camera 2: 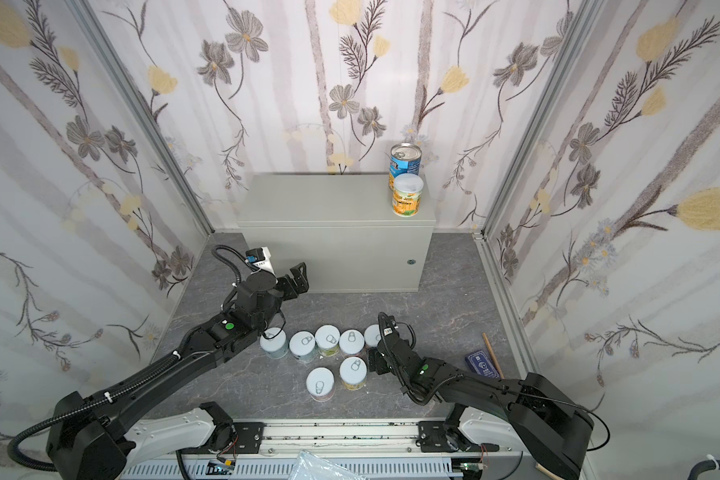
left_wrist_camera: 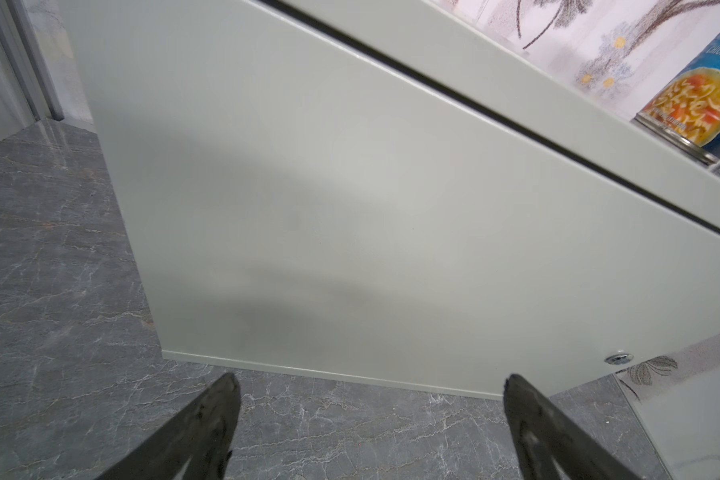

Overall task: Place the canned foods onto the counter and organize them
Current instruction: 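Grasp the orange-labelled can with the right gripper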

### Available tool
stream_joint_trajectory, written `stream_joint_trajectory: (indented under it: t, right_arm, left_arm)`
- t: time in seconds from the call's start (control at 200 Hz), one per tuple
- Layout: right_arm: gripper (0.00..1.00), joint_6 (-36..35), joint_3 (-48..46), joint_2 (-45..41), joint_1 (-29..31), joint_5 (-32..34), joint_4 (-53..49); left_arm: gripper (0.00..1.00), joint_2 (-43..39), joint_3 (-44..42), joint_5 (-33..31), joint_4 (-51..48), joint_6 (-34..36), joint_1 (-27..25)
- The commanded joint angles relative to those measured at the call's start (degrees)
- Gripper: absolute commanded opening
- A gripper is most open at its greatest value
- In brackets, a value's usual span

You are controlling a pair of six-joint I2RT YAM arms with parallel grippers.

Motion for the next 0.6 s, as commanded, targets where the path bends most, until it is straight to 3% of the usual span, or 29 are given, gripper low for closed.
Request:
stream_joint_trajectory:
  t: [0.0, 0.09, 0.21, 0.305, 0.49, 0.595]
  right_arm:
    - [0.86, -2.54, 0.14, 1.82, 0.02, 2.18, 8.08]
    - [0.86, -3.78, 1.57, 4.55, -0.06, 4.4, 9.09]
    - [0.85, -5.33, 3.53, 7.7, -0.02, 5.68, 9.78]
    - [0.83, -5.72, 4.01, 9.39, -0.32, 5.81, 10.88]
    - [0.8, -5.19, 3.9, 10.43, -1.93, 6.24, 12.11]
    - [0.8, -5.12, 3.36, 10.52, -3.2, 5.06, 12.91]
  left_arm:
    - [1.0, 0.85, 2.24, 4.41, -3.99, -0.59, 0.42]
    - [1.0, 1.41, 2.94, 10.15, -7.59, 0.54, 0.51]
    - [1.0, 1.93, 3.74, 24.11, -13.03, 4.89, 0.23]
    - [1.0, 2.49, 4.75, 30.56, -20.16, 8.62, -1.43]
    - [1.0, 1.4, 3.94, 39.66, -27.33, 13.24, -3.05]
    - [1.0, 0.54, 3.06, 40.13, -28.28, 14.77, -3.48]
